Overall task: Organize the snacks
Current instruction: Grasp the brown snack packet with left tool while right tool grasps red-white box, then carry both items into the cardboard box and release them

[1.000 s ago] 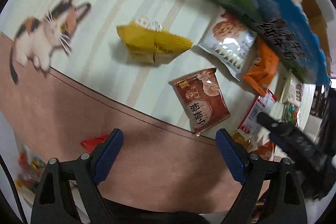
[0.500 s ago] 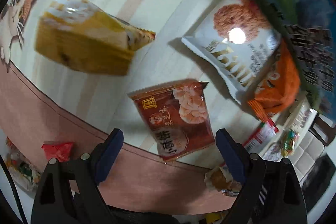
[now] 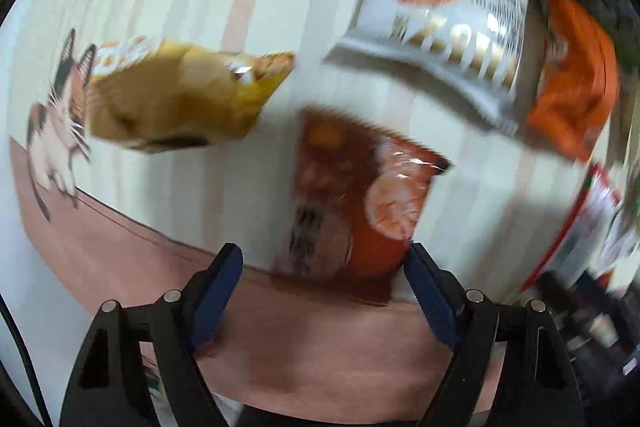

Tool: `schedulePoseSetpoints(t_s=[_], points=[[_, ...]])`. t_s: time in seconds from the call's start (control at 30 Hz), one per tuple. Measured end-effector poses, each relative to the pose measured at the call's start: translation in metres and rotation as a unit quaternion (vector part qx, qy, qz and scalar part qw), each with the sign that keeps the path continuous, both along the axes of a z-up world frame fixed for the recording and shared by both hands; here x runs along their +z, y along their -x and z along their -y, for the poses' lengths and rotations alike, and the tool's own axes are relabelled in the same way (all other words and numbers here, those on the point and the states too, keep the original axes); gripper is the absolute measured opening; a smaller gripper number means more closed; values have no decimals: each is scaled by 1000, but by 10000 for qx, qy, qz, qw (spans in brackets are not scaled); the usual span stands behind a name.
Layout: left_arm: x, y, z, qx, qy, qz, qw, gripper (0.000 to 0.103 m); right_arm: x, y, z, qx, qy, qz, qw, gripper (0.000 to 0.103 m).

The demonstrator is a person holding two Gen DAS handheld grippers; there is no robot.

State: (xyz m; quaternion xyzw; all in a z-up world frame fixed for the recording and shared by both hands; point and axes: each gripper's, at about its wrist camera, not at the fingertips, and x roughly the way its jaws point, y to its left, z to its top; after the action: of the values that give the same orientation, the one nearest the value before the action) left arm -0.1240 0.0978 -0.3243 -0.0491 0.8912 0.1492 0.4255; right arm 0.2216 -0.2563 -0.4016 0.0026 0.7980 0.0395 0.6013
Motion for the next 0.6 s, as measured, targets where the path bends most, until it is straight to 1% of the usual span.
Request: schedulePoseSetpoints(t_s=[0.07,0.1,0.13,0.17,0.23,0.27,0.33,0.37,0.4,0.5,0.53,0.6], points=[[3,3,-1,-171,-9,20,9999,82,-3,3,10,-304,-51,-36,9995,57],[4,2,-1,-206,17,53,9998,82,-5,5,13,-490,-81,-26,9988,61],[4,2,-2,-194,25,87,9998,82,-7,4,17,-597,-118,-9,9981,64],[5,3,-1,-158,13,115,9998,82,-9,5,17,-690,-136,27,9975,69],[7,1,0,-124,22,258,9996,80,-11,8,10,-616,106,41,9980,70],[8,-1,3,-173,11,357,9992,78,-12,9,3,-453,423,-151,9980,70],[12,-10,5,-290,82,523,9982,59,-11,18,-11,-199,713,40,9972,67],[14,-18,3,-387,75,542,9978,57,-9,22,-13,-186,715,147,9972,62],[19,-18,3,-476,58,573,9972,53,-8,26,-17,-169,717,205,9971,58],[21,-16,7,-554,8,642,9964,53,-5,35,-20,-143,701,309,9970,54],[21,-15,8,-537,7,647,9965,52,1,33,-11,-138,670,321,9971,53],[26,-9,12,-492,15,642,9967,52,8,40,-8,-79,650,349,9972,49]])
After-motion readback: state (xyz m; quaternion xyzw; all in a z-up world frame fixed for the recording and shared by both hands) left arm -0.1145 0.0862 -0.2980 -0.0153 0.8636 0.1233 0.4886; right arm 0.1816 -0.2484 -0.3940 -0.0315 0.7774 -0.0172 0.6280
